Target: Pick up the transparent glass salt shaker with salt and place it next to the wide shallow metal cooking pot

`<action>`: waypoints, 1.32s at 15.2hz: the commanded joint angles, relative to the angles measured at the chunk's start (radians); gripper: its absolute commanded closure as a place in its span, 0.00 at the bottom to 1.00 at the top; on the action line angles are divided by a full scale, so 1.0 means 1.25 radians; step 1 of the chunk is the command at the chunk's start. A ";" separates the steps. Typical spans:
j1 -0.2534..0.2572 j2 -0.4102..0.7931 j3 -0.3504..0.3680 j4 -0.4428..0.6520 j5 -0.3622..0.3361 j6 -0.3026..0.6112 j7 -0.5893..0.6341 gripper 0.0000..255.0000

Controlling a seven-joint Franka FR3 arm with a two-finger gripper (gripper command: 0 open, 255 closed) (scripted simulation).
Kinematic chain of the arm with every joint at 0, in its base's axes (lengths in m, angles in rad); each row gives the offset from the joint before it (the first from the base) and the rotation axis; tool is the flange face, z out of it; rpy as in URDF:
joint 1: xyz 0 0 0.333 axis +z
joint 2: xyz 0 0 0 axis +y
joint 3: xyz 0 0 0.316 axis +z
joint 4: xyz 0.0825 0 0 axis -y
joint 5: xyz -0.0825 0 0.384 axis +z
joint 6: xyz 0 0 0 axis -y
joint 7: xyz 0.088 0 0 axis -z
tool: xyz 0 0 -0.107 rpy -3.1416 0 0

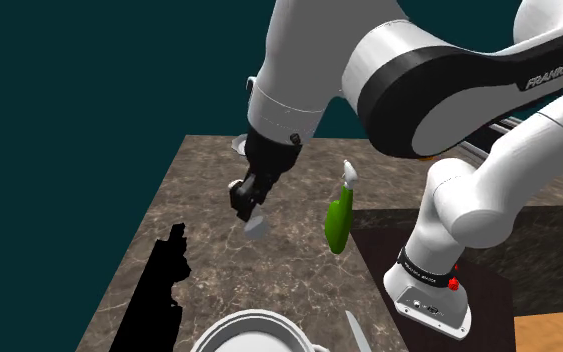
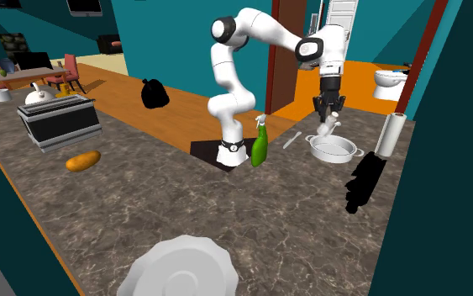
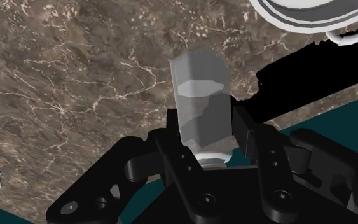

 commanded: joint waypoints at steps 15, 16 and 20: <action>-0.041 0.314 0.374 0.324 -0.184 -0.122 0.425 1.00; -0.040 0.356 0.403 0.353 -0.222 -0.138 0.465 1.00; 0.047 0.561 0.458 0.488 -0.406 -0.234 0.631 1.00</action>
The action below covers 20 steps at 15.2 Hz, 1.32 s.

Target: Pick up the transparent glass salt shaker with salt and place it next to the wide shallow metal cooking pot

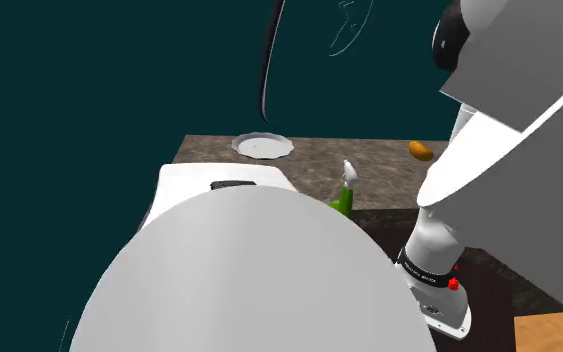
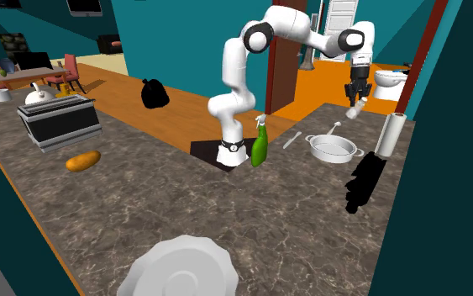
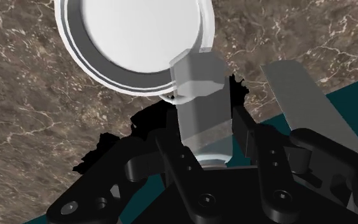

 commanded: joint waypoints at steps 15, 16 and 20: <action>0.317 0.324 -0.086 0.234 -0.254 -0.113 0.214 1.00; 0.316 0.326 -0.088 0.225 -0.257 -0.105 0.218 1.00; 0.312 0.336 -0.094 0.194 -0.268 -0.072 0.235 1.00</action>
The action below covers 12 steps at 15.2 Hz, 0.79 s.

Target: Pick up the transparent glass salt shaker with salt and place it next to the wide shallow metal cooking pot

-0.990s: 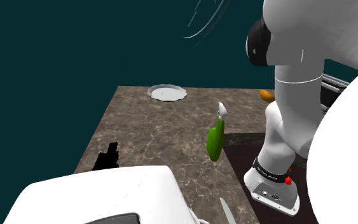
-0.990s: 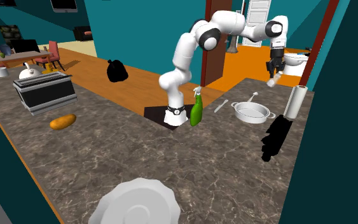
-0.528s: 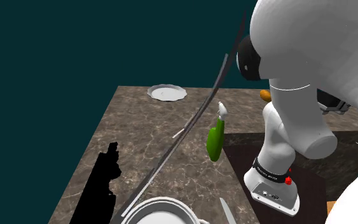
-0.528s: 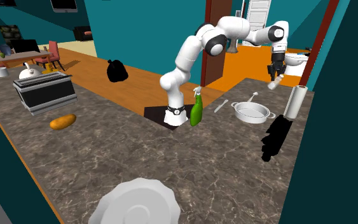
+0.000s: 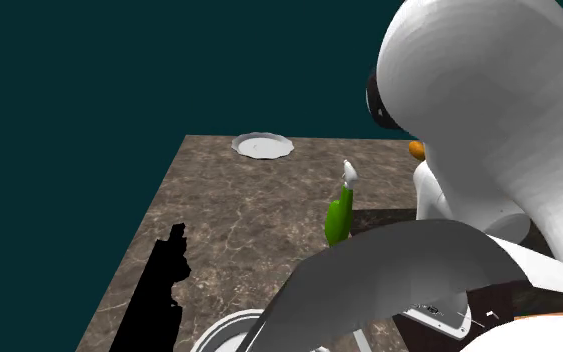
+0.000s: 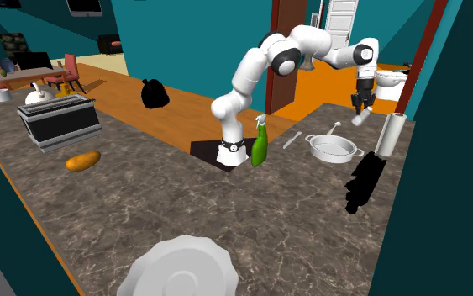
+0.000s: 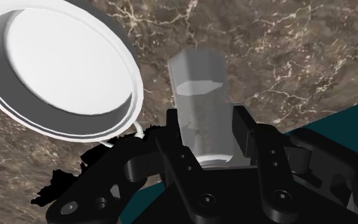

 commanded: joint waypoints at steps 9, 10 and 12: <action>0.000 0.033 -0.022 -0.063 -0.036 0.074 0.042 1.00; 0.001 0.037 -0.025 -0.068 -0.040 0.081 0.046 1.00; 0.003 0.045 -0.031 -0.078 -0.049 0.095 0.055 1.00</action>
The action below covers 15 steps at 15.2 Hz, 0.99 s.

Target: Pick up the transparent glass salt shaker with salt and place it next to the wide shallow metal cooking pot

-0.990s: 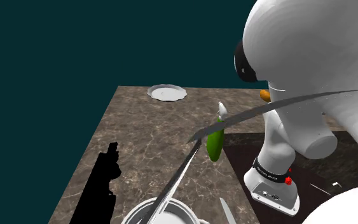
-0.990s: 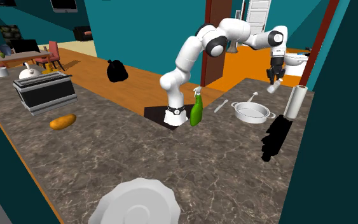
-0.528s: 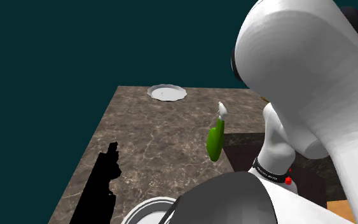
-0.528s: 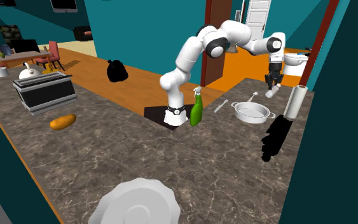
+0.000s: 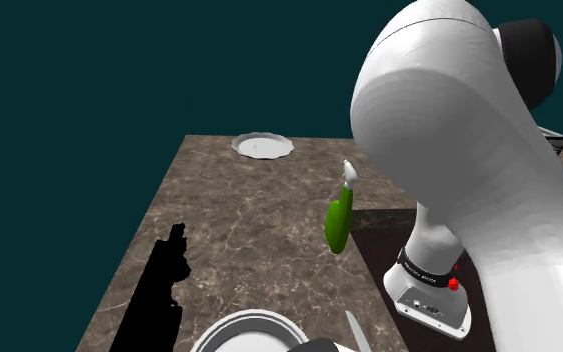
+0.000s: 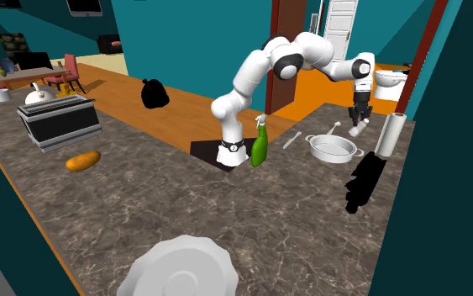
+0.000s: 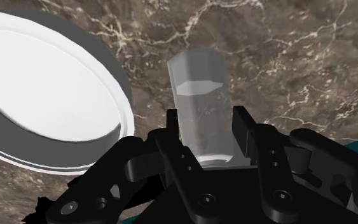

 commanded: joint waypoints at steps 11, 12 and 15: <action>0.008 0.031 -0.023 -0.033 -0.033 0.048 0.032 1.00; 0.008 0.031 -0.023 -0.033 -0.033 0.048 0.032 1.00; 0.008 0.031 -0.023 -0.033 -0.033 0.048 0.032 0.00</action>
